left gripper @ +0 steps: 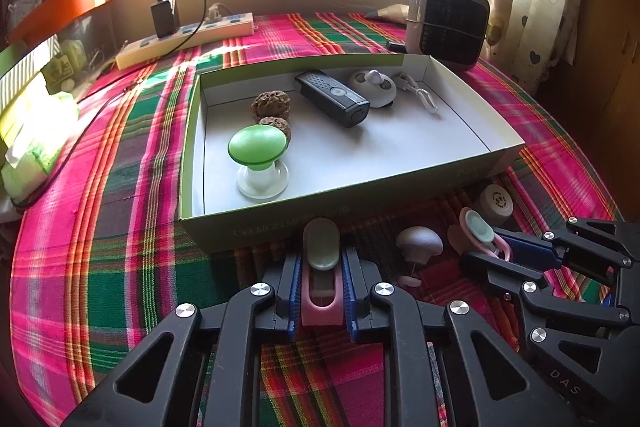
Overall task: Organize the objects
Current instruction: 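Lift the pink clip in left tool while right tool lifts its pink clip, then carry the pink clip in left tool over the box while right tool carries its clip, then open left tool to drop its pink clip in the box while right tool releases its clip, then withdraw both tools from the box toward the white mushroom toy and white jar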
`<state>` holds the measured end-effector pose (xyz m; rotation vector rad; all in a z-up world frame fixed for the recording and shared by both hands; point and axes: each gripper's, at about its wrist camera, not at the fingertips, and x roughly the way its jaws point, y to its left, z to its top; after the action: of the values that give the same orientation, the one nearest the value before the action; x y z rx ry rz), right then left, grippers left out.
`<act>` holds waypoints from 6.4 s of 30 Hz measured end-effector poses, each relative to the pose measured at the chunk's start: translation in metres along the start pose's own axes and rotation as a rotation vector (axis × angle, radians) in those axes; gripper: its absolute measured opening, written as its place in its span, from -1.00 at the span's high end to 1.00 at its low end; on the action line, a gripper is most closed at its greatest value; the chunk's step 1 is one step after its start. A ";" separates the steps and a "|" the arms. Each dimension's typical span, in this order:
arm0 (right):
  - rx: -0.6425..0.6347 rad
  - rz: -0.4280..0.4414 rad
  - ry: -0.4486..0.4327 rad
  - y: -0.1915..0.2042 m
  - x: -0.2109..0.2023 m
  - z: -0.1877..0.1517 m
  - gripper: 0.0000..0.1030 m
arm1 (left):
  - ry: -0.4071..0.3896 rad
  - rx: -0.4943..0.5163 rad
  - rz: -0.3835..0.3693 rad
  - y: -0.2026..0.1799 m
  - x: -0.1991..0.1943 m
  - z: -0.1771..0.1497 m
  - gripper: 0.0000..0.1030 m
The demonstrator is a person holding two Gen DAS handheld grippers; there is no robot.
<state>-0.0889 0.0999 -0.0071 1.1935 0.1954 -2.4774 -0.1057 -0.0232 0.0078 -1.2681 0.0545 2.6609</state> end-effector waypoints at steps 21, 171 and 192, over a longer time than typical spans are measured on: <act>0.006 0.007 -0.020 -0.002 -0.008 0.004 0.65 | -0.015 0.000 -0.001 -0.001 -0.011 0.000 0.69; 0.034 -0.064 -0.036 -0.056 0.032 0.079 0.29 | -0.038 -0.023 0.008 0.000 0.017 0.067 0.34; 0.047 -0.049 -0.098 -0.036 -0.005 0.059 0.29 | -0.103 -0.036 0.036 -0.001 -0.023 0.041 0.33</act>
<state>-0.1430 0.1175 0.0325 1.0940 0.1422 -2.5892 -0.1229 -0.0207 0.0518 -1.1491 0.0144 2.7655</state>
